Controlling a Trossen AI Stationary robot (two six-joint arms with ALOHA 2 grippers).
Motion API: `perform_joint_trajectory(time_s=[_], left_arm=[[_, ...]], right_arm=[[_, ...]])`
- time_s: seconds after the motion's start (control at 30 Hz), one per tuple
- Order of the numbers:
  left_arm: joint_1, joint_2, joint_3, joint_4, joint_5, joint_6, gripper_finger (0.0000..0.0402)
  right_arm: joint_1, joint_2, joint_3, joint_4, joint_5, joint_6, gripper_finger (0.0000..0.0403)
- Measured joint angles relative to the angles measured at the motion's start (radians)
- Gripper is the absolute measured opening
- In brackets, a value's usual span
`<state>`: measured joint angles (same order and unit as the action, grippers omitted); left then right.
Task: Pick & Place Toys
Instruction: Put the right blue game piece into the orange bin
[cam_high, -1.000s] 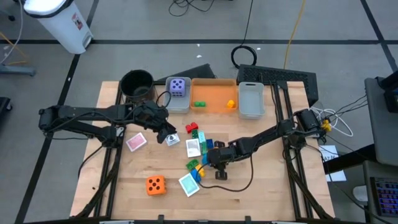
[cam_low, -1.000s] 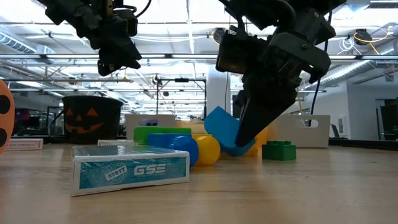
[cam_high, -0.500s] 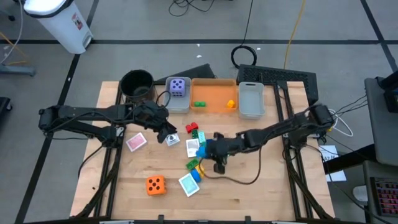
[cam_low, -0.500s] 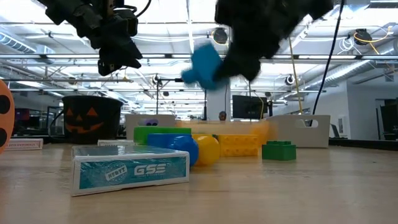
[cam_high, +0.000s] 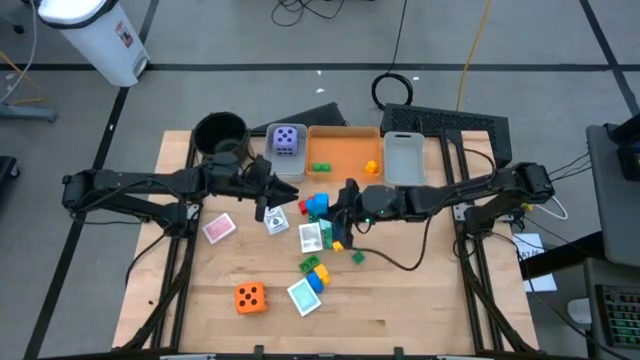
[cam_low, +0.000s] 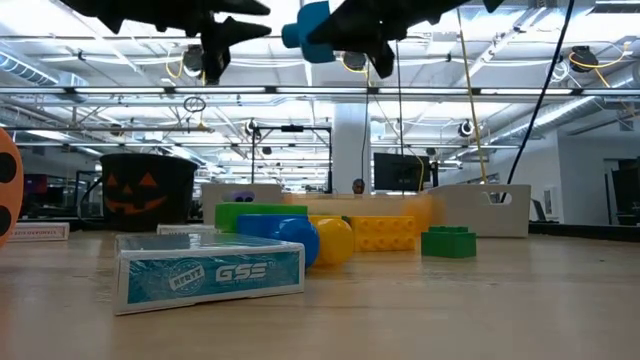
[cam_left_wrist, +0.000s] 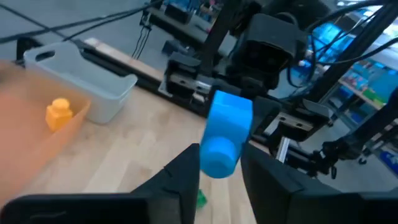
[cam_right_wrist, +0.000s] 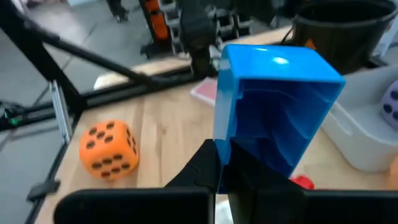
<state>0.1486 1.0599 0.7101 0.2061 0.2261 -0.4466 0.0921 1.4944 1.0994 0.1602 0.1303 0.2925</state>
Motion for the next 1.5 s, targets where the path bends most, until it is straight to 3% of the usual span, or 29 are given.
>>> perform_joint_trajectory(time_s=[0.3,0.47,0.8,1.5], left_arm=[[0.0,0.004,0.0,0.051,-0.013,-0.011,0.0233],[0.0,0.043,0.0,0.113,0.002,-0.016,0.0262],[-0.014,0.138,0.0,0.287,0.058,-0.026,0.0266],[-0.031,0.198,0.001,0.351,0.051,-0.02,0.0259]], right_arm=[[-0.013,0.005,0.0,0.076,-0.004,-0.007,0.0004],[-0.014,0.005,0.0,0.102,-0.004,-0.009,0.0004],[-0.014,0.005,0.0,0.121,-0.004,0.017,0.0004],[-0.034,0.005,0.0,0.167,-0.057,0.036,0.0004]])
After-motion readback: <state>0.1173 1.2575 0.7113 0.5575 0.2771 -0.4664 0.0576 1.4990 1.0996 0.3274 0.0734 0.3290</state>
